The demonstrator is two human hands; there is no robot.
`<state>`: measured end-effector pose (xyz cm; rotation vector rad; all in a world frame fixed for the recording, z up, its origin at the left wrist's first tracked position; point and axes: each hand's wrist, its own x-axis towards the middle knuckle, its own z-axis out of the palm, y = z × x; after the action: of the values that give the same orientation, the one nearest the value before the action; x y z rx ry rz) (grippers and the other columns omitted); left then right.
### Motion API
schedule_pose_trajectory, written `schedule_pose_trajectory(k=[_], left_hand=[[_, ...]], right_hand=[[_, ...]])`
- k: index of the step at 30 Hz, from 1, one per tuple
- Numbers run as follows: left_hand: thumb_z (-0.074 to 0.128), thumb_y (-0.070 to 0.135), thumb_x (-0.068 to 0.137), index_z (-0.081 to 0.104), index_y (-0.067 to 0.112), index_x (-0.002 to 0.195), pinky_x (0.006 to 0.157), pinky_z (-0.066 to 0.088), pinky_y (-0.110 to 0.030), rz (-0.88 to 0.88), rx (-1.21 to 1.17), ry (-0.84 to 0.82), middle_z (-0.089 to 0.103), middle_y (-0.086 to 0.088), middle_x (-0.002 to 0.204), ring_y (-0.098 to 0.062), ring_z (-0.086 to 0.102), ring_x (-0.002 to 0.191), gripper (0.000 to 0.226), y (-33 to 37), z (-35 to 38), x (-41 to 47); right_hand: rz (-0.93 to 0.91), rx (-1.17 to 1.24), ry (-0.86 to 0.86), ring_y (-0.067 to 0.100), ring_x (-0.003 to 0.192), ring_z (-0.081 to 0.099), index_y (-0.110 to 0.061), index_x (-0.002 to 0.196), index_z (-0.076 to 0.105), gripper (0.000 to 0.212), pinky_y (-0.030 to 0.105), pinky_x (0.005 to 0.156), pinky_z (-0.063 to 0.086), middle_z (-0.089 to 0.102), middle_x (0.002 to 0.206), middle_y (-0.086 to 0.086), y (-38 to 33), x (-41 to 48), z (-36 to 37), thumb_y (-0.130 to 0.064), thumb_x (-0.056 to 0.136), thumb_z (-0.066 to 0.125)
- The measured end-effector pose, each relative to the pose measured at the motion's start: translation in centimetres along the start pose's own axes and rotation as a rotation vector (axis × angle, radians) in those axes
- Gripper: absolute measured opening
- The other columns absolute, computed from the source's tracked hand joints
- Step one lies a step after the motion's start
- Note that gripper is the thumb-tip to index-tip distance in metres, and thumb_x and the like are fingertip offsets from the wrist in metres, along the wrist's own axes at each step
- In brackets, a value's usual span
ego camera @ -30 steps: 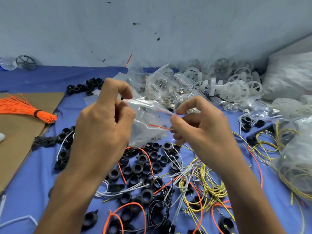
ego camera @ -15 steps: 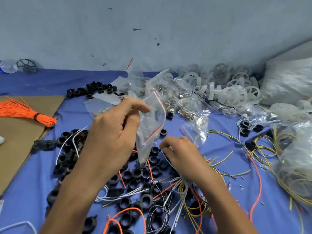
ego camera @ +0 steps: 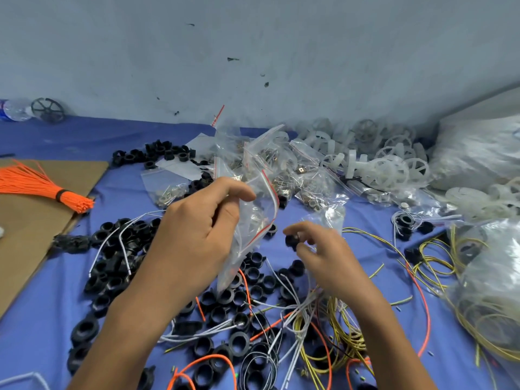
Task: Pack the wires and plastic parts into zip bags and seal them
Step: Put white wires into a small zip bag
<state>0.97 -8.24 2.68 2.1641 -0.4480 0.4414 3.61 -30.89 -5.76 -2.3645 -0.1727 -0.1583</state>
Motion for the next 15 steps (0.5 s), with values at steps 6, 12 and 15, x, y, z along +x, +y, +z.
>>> schedule_pose_trajectory(k=[6, 12, 15], left_hand=[[0.047, 0.029, 0.102, 0.062, 0.043, 0.105, 0.039, 0.022, -0.014, -0.012, -0.037, -0.014, 0.039, 0.010, 0.049, -0.006, 0.034, 0.040, 0.020, -0.7, 0.3, 0.0], [0.048, 0.030, 0.102, 0.052, 0.048, 0.123, 0.044, 0.031, -0.017, 0.000, -0.062, -0.027, 0.049, 0.005, 0.066, -0.006, 0.041, 0.048, 0.028, -0.6, 0.3, 0.1], [0.048, 0.030, 0.101, 0.052, 0.043, 0.127, 0.049, 0.034, -0.012, -0.037, -0.109, -0.059, 0.048, 0.011, 0.065, -0.005, 0.044, 0.051, 0.029, -0.8, 0.7, 0.1]], right_hand=[[0.138, 1.102, 0.113, 0.016, 0.077, 0.061, -0.021, 0.091, 0.076, 0.035, 0.023, 0.066, 0.052, 0.070, 0.090, 0.005, -1.4, 0.2, -2.8, -0.001, 0.089, 0.048], [0.076, 1.201, 0.080, 0.017, 0.076, 0.059, -0.015, 0.103, 0.071, 0.024, 0.025, 0.068, 0.052, 0.068, 0.090, 0.008, -3.5, -0.5, -4.0, -0.007, 0.081, 0.065], [-0.020, 1.223, 0.057, 0.020, 0.076, 0.059, -0.010, 0.105, 0.071, 0.022, 0.027, 0.069, 0.053, 0.067, 0.090, 0.010, -5.4, -1.1, -4.7, -0.006, 0.087, 0.059]])
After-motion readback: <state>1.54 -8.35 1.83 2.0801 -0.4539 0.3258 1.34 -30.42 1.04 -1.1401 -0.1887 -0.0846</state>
